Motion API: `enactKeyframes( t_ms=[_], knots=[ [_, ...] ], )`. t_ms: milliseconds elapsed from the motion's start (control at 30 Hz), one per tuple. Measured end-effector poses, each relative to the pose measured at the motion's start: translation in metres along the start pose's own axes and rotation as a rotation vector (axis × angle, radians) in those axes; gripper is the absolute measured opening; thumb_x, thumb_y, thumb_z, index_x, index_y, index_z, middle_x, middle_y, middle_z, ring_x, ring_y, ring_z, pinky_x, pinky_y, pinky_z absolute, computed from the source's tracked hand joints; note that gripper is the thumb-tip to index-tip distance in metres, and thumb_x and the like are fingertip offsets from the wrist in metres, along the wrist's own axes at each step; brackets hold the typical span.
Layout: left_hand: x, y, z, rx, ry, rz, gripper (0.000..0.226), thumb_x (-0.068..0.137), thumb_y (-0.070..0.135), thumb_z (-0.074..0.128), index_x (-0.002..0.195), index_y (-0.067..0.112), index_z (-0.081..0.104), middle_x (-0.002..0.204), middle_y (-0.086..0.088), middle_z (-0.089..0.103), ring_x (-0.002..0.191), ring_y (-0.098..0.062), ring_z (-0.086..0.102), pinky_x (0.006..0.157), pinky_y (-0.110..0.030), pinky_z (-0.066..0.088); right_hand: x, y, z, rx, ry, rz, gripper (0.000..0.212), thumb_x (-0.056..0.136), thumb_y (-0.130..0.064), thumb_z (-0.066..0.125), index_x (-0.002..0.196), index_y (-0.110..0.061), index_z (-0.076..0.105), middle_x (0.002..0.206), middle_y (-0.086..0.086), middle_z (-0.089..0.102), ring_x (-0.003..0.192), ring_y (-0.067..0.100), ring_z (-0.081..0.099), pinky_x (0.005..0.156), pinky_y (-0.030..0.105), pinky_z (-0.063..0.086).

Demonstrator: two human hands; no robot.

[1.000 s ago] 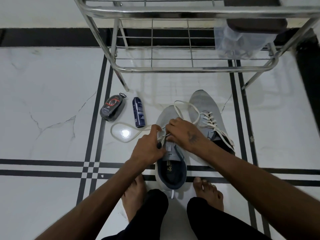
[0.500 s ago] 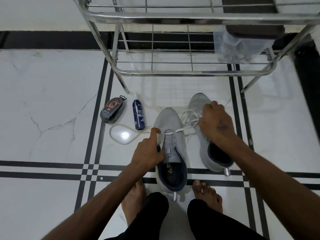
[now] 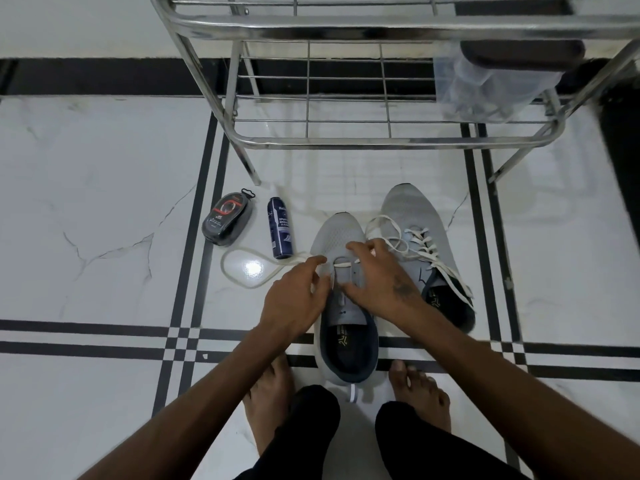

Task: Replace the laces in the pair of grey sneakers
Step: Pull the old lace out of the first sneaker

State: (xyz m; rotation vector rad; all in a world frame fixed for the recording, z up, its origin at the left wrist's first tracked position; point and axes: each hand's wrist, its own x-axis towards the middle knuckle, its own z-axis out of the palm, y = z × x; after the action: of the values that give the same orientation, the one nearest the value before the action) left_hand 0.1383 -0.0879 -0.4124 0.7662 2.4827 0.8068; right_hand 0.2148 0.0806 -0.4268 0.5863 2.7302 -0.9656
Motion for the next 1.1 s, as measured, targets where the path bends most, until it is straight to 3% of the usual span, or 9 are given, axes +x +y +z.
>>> enactKeyframes(
  t_ms=[67, 133, 267, 467, 700, 933, 1033, 1100],
  knots=[
    [0.012, -0.002, 0.003, 0.100, -0.011, 0.077, 0.037, 0.101, 0.028, 0.046, 0.137, 0.027, 0.053, 0.118, -0.002, 0.064, 0.100, -0.025, 0.064, 0.081, -0.035, 0.050, -0.002, 0.007, -0.001, 0.047, -0.078, 0.068, 0.079, 0.080, -0.051, 0.072, 0.148, -0.030, 0.037, 0.134, 0.002, 0.032, 0.122, 0.023, 0.046, 0.100, 0.033, 0.045],
    [0.028, -0.001, 0.007, 0.231, -0.068, 0.095, 0.035, 0.098, 0.021, 0.052, 0.132, 0.027, 0.056, 0.114, -0.004, 0.063, 0.098, -0.028, 0.064, 0.074, -0.034, 0.047, 0.001, 0.010, -0.002, 0.058, -0.130, 0.114, 0.088, 0.079, -0.055, 0.073, 0.153, -0.029, 0.033, 0.138, 0.005, 0.030, 0.128, 0.025, 0.043, 0.104, 0.031, 0.039],
    [0.050, 0.000, 0.007, 0.388, -0.094, 0.117, 0.006, 0.094, 0.021, 0.058, 0.099, 0.018, 0.060, 0.099, -0.003, 0.062, 0.090, -0.029, 0.065, 0.063, -0.032, 0.038, 0.008, 0.011, -0.002, -0.019, -0.204, 0.132, 0.097, 0.078, -0.062, 0.071, 0.156, -0.029, 0.025, 0.144, 0.010, 0.027, 0.135, 0.029, 0.037, 0.112, 0.037, 0.037],
    [0.039, -0.004, -0.005, 0.268, -0.075, 0.123, 0.007, 0.089, 0.017, 0.063, 0.095, 0.013, 0.062, 0.096, -0.004, 0.064, 0.084, -0.025, 0.062, 0.070, -0.034, 0.049, 0.008, 0.011, 0.002, -0.030, -0.216, 0.166, 0.095, 0.078, -0.061, 0.069, 0.156, -0.031, 0.024, 0.142, 0.011, 0.031, 0.133, 0.032, 0.039, 0.112, 0.041, 0.037],
    [0.016, -0.019, -0.027, 0.165, 0.005, -0.025, 0.009, 0.087, 0.011, 0.065, 0.083, 0.019, 0.061, 0.088, 0.002, 0.067, 0.075, -0.018, 0.058, 0.065, -0.028, 0.039, 0.003, 0.007, 0.005, -0.002, -0.204, 0.184, 0.091, 0.081, -0.056, 0.069, 0.156, -0.030, 0.026, 0.142, 0.013, 0.031, 0.131, 0.033, 0.041, 0.113, 0.040, 0.037],
    [-0.004, -0.056, -0.067, 0.117, 0.171, -0.262, 0.014, 0.088, 0.011, 0.066, 0.084, 0.023, 0.062, 0.088, 0.007, 0.067, 0.075, -0.015, 0.064, 0.065, -0.028, 0.045, -0.001, 0.012, -0.003, -0.033, -0.119, 0.242, 0.086, 0.081, -0.058, 0.067, 0.152, -0.025, 0.031, 0.141, 0.015, 0.031, 0.125, 0.038, 0.047, 0.100, 0.036, 0.044],
    [-0.018, -0.064, -0.073, 0.320, 0.049, -0.264, 0.006, 0.091, 0.016, 0.064, 0.092, 0.021, 0.066, 0.092, 0.000, 0.071, 0.076, -0.020, 0.064, 0.068, -0.034, 0.053, 0.000, 0.011, -0.003, -0.045, -0.161, 0.232, 0.088, 0.083, -0.056, 0.066, 0.154, -0.022, 0.027, 0.148, 0.018, 0.024, 0.132, 0.039, 0.042, 0.107, 0.035, 0.039],
    [-0.019, -0.052, -0.062, 0.430, 0.019, -0.195, 0.014, 0.092, 0.027, 0.062, 0.105, 0.023, 0.066, 0.097, -0.001, 0.071, 0.079, -0.023, 0.066, 0.069, -0.034, 0.055, -0.002, 0.009, -0.002, -0.046, -0.176, 0.228, 0.087, 0.085, -0.056, 0.065, 0.156, -0.022, 0.025, 0.153, 0.020, 0.019, 0.137, 0.039, 0.037, 0.112, 0.037, 0.035]
  ],
)
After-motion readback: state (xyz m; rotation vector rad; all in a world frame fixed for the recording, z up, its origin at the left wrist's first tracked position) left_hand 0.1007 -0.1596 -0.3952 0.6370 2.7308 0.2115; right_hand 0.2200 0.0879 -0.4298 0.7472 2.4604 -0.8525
